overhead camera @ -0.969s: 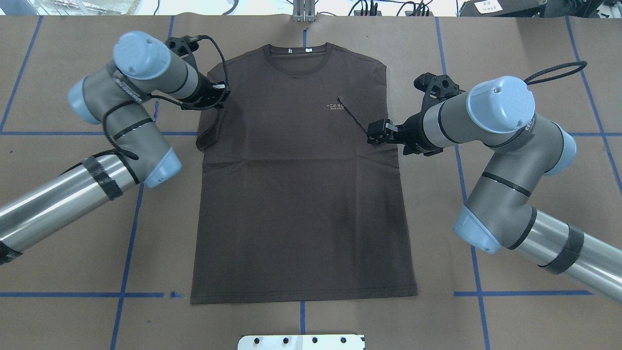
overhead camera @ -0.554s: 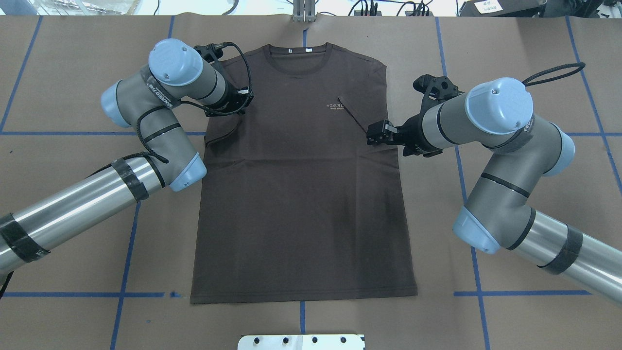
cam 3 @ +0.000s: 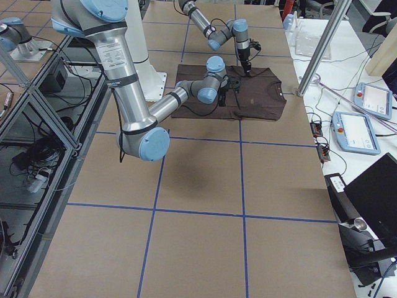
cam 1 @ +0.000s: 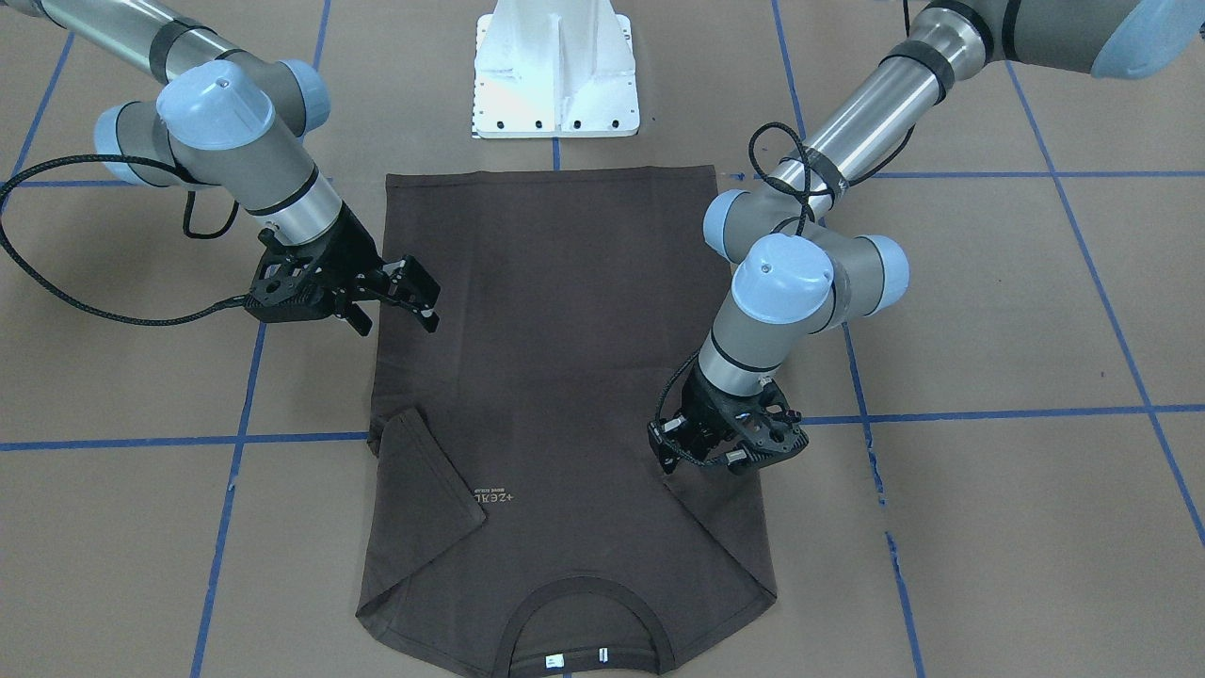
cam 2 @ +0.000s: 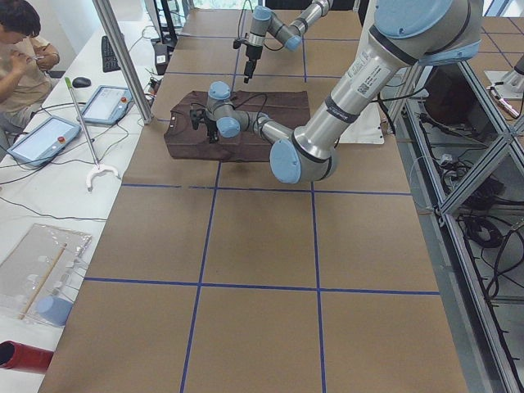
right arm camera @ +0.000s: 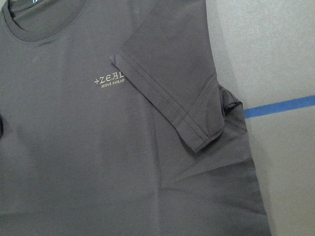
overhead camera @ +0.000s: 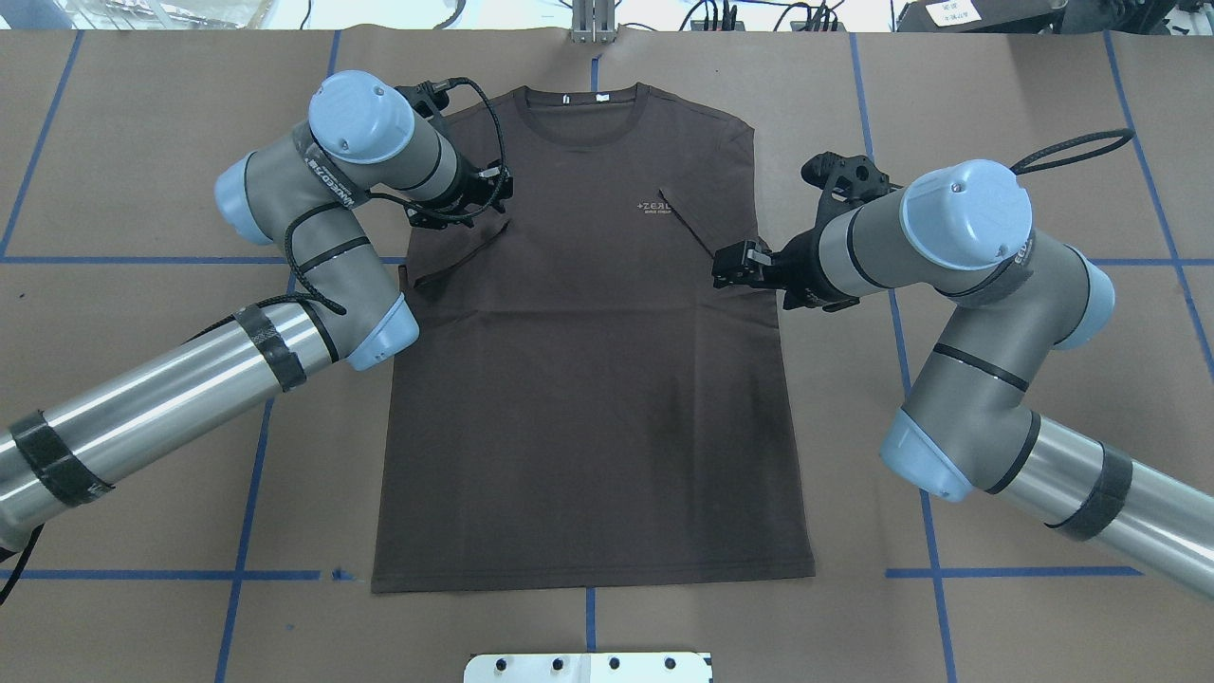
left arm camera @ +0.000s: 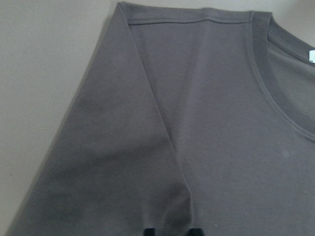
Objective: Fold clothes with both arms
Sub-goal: 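Fold that sleeve inward over the chest with the left gripper, then move both grippers down to the hem corners nearest the robot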
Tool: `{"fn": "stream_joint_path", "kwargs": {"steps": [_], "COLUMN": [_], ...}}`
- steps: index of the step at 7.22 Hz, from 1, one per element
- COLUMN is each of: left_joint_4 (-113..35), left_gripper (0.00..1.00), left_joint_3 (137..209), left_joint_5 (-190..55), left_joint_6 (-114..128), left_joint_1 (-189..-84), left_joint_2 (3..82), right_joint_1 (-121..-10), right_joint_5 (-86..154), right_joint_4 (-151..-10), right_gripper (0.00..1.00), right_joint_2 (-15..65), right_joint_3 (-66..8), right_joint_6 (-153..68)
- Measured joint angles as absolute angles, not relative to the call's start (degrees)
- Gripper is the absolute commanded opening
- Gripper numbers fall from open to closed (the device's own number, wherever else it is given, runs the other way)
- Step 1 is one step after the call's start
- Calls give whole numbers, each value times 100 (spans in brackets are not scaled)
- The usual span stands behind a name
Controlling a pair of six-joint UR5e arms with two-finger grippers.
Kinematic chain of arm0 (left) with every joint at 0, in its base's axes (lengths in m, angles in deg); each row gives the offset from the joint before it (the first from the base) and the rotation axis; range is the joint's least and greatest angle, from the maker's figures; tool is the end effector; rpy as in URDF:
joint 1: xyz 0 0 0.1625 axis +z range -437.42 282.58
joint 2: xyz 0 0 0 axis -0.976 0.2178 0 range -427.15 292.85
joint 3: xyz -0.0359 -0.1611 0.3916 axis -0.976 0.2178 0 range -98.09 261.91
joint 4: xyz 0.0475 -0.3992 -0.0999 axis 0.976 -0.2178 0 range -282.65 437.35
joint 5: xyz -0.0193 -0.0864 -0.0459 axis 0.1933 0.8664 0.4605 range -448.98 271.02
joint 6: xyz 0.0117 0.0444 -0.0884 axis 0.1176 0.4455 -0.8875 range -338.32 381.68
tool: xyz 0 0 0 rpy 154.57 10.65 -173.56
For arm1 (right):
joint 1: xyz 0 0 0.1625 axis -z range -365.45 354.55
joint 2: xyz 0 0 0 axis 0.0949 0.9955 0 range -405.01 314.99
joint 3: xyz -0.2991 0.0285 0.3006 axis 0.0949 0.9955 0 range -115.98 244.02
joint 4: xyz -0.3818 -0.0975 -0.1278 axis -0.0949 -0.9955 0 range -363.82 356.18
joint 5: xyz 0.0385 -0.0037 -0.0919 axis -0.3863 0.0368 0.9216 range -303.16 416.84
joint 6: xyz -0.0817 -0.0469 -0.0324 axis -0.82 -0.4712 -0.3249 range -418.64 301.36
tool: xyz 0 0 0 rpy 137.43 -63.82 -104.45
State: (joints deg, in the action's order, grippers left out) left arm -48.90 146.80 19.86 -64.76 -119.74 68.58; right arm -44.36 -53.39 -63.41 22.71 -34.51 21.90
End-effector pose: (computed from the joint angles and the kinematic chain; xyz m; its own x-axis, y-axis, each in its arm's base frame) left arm 0.5269 -0.6166 0.2891 0.4306 -0.3126 -0.8467 0.4114 0.9030 -0.1241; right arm -0.4265 -0.4713 0.3124 0.4276 0.1469 0.8920 -0.2871 0.9577 -0.0201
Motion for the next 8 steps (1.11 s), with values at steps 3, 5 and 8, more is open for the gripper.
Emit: {"fn": "stream_joint_path", "kwargs": {"steps": [3,5,8], "left_joint_4": [-4746,-4533,-4382], "left_gripper": [90,89,89], "left_joint_3": [15860,17191,18346], "left_joint_5": [2012,2017,2070], "left_joint_6": [-7025,-7140,-7128], "left_joint_1": [-11551,-11224,-11056], "left_joint_2": [6503,5714,4860], "right_joint_1": [-4295,-3905,-2759], "right_joint_5": [-5213,-5061,-4312], "right_joint_4": [-6380,-6404,-6539], "right_gripper": [100,98,96], "right_joint_2": [2270,2485,3571], "right_joint_3": [-3525,-3872,-4866], "right_joint_6": [2326,2901,3673]}}
